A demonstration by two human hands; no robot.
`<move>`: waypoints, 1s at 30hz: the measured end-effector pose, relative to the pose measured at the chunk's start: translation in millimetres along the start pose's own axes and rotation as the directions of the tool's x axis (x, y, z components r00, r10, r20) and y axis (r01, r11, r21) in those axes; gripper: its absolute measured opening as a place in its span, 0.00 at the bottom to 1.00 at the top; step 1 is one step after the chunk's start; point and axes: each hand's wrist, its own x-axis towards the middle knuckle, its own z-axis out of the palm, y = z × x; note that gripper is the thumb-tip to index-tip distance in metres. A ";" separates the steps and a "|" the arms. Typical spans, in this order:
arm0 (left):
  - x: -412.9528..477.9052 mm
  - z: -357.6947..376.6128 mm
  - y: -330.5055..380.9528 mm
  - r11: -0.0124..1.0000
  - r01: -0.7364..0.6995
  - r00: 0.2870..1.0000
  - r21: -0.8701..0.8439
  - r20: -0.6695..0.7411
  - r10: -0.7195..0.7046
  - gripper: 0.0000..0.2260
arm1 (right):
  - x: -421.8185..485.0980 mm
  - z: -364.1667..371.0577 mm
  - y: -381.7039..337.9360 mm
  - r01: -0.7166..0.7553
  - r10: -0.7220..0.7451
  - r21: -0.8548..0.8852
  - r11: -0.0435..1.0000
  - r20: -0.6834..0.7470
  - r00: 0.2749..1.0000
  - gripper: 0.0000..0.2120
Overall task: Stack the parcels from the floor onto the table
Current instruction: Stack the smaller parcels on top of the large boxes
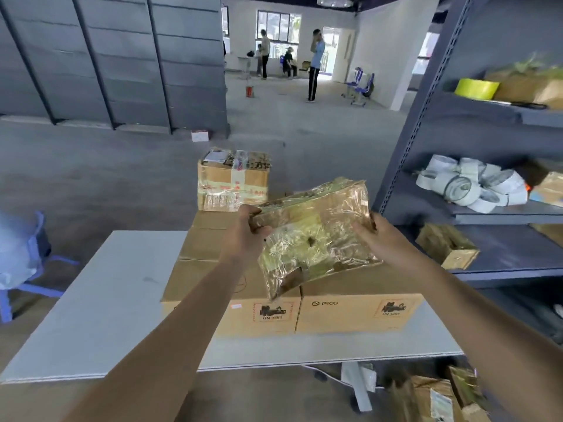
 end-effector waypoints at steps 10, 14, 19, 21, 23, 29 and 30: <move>80.2 65.4 15.5 0.972 0.130 0.990 -0.198 0.076 -0.117 0.19 | 108.5 -22.4 31.3 -0.041 0.027 -0.060 0.997 -0.223 0.975 0.13; 116.2 85.5 24.0 0.980 0.168 0.985 -0.106 0.056 -0.163 0.12 | 158.6 -28.6 48.9 -0.076 0.059 -0.078 0.994 -0.192 0.980 0.16; 157.9 107.7 39.8 0.993 0.116 0.993 0.034 0.029 -0.117 0.13 | 223.5 -31.9 67.5 -0.124 0.105 -0.166 0.978 -0.121 0.987 0.19; 170.8 113.8 41.4 0.990 0.117 0.993 0.085 0.019 -0.119 0.14 | 247.5 -28.7 73.7 -0.121 0.108 -0.170 0.978 -0.086 0.990 0.22; 181.5 117.1 40.1 0.982 0.115 0.993 0.152 0.002 -0.117 0.17 | 267.4 -21.4 76.2 -0.128 0.116 -0.182 0.975 -0.073 0.990 0.22; 218.2 110.2 31.4 0.941 -0.016 0.996 0.337 -0.075 0.044 0.15 | 308.3 4.6 82.7 -0.194 0.190 -0.182 0.964 -0.039 0.981 0.26; 226.8 106.6 29.3 0.928 -0.035 0.994 0.372 -0.080 0.069 0.15 | 313.4 7.1 83.2 -0.200 0.196 -0.176 0.964 -0.037 0.980 0.26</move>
